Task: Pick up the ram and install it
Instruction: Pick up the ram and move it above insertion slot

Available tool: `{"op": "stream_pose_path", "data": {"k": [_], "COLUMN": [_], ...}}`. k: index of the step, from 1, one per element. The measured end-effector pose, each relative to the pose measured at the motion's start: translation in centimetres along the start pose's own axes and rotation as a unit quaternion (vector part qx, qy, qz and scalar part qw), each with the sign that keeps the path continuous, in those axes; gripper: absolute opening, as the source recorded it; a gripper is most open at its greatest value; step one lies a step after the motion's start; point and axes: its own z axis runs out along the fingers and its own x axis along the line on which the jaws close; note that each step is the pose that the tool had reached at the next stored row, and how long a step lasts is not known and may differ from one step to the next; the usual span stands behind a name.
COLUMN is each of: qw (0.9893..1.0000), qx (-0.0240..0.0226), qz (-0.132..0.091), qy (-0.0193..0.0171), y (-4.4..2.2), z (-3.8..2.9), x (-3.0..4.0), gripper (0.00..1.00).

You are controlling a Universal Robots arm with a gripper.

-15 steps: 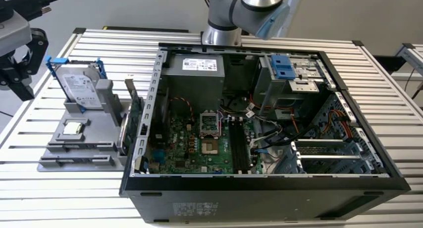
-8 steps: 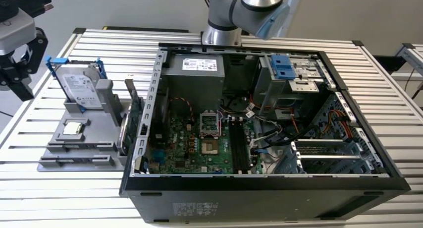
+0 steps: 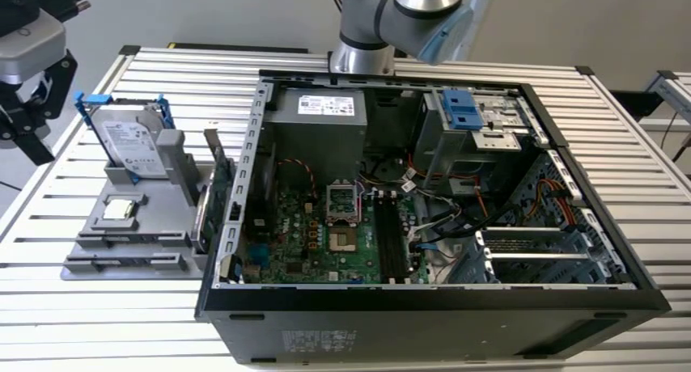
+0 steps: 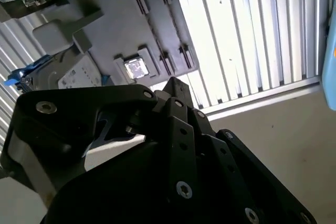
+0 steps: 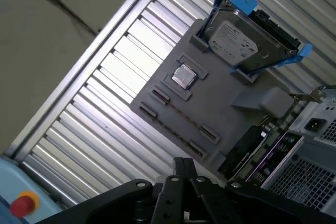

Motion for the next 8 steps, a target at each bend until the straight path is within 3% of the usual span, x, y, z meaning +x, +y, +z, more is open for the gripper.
{"op": "stream_pose_path", "data": {"k": [8], "qw": [0.999], "qx": [-0.0005], "qz": [-0.045], "qy": [0.0025], "y": [0.01], "z": [0.0], "x": [0.02], "gripper": [0.0]}}
